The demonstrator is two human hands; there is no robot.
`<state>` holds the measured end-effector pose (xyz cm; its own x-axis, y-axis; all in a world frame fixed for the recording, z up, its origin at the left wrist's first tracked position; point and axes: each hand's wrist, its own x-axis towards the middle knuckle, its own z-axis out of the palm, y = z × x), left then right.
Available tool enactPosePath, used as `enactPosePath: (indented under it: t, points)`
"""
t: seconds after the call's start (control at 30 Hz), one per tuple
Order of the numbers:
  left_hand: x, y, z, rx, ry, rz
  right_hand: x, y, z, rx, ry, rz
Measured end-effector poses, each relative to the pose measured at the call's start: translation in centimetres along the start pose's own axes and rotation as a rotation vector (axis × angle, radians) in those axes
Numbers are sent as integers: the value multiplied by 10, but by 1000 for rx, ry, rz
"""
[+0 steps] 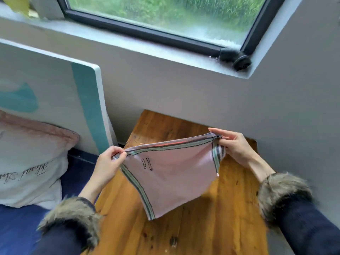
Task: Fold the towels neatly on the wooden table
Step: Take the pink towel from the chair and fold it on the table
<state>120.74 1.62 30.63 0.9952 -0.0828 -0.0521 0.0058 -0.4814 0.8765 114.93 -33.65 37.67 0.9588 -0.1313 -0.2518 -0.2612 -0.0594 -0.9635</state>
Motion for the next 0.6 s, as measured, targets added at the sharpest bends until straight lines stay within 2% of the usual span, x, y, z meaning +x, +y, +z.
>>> enactPosePath:
  t: [0.23, 0.4, 0.6]
  points:
    - [-5, 68, 5, -197, 19, 85, -56, -14, -32, 203, 137, -106]
    - [-3, 87, -1, -191, -19, 155, -76, -21, -35, 335, 286, -157]
    - [4, 94, -9, -214, 6, 145, -80, -20, -28, 155, 332, -160]
